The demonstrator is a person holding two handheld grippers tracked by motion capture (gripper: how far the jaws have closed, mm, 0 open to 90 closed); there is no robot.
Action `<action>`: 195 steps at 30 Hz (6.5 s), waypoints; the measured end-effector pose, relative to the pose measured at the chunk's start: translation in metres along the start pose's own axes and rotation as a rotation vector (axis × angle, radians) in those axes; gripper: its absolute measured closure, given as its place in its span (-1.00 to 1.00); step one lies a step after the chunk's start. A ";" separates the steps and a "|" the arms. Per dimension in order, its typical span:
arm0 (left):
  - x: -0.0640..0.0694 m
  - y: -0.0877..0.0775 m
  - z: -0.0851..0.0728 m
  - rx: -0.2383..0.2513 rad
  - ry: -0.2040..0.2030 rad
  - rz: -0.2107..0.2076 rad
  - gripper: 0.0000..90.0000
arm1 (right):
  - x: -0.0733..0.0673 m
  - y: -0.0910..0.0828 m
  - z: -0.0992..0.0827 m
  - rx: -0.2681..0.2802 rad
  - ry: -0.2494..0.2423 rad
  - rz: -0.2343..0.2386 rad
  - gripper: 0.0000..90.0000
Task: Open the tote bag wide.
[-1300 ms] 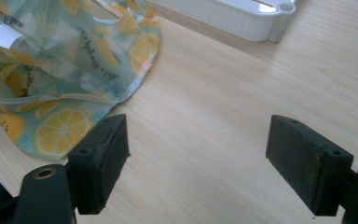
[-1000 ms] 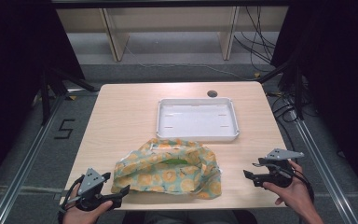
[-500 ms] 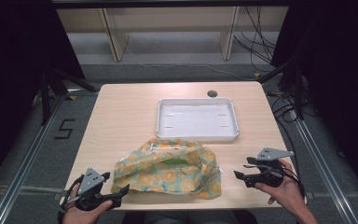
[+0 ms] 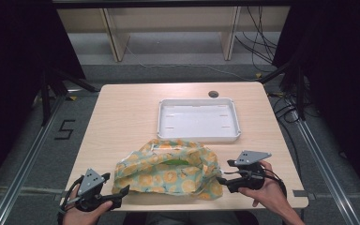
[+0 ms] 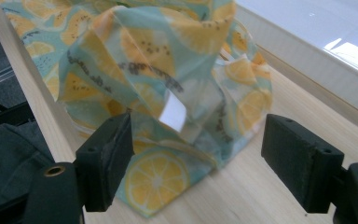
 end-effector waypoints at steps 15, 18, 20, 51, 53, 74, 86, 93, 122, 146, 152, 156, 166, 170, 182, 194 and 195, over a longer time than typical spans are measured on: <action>0.000 0.001 -0.001 -0.013 -0.004 -0.005 -0.61 | -0.002 0.029 0.014 -0.023 -0.086 0.004 0.52; 0.000 0.001 -0.001 -0.009 -0.007 -0.005 -0.61 | 0.001 0.028 0.014 -0.029 -0.086 0.006 0.72; 0.001 0.001 -0.001 -0.010 -0.008 -0.008 -0.61 | 0.004 0.028 0.015 -0.014 -0.092 -0.001 0.81; 0.007 0.004 0.000 -0.006 0.008 -0.058 -0.61 | 0.069 -0.041 -0.030 -0.043 -0.018 -0.050 0.96; 0.011 0.005 0.001 -0.009 0.020 -0.070 -0.61 | 0.071 -0.042 -0.031 -0.049 -0.012 -0.046 0.95; 0.090 0.075 0.074 -0.069 0.288 -0.272 -0.17 | 0.012 -0.065 0.023 0.073 -0.034 0.053 0.08; 0.105 0.115 0.089 -0.154 0.393 -0.301 0.49 | -0.009 0.012 0.035 -0.061 -0.138 0.149 0.10; 0.099 0.128 0.105 -0.146 0.416 -0.289 0.84 | -0.010 0.047 0.036 -0.153 -0.171 0.154 0.14; 0.056 0.149 0.149 -0.124 0.305 -0.218 0.34 | -0.028 0.019 0.030 -0.171 -0.236 0.249 0.41; 0.152 0.098 0.022 -0.185 0.619 -0.324 -0.31 | 0.067 0.038 0.073 -0.114 -0.098 -0.006 0.78; 0.153 0.100 0.019 -0.212 0.682 -0.344 0.98 | 0.087 0.040 0.075 -0.096 -0.015 -0.053 0.91; 0.162 0.088 0.012 -0.228 0.734 -0.382 0.98 | 0.101 0.041 0.075 -0.091 0.015 -0.085 0.94; 0.162 0.083 0.024 -0.165 0.611 -0.390 0.39 | 0.114 0.038 0.079 -0.045 0.090 -0.141 0.60; 0.160 0.074 0.039 -0.095 0.505 -0.381 -0.11 | 0.099 0.012 0.094 0.017 0.054 -0.108 0.30; 0.161 0.041 0.021 -0.075 0.330 -0.429 0.09 | 0.029 -0.006 0.076 -0.008 -0.088 0.195 0.15; 0.170 0.076 -0.012 -0.150 0.347 -0.408 0.74 | 0.020 0.042 0.059 -0.130 -0.106 0.259 -0.14; 0.170 0.081 -0.011 -0.154 0.359 -0.398 0.76 | 0.018 0.046 0.059 -0.134 -0.095 0.271 -0.15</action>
Point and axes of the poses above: each handheld gripper's, and its own axes: y roughly forward along the jaws, z roughly out of its top, x roughly to its right, the point moved 7 cm from there along y, roughly forward along the jaws
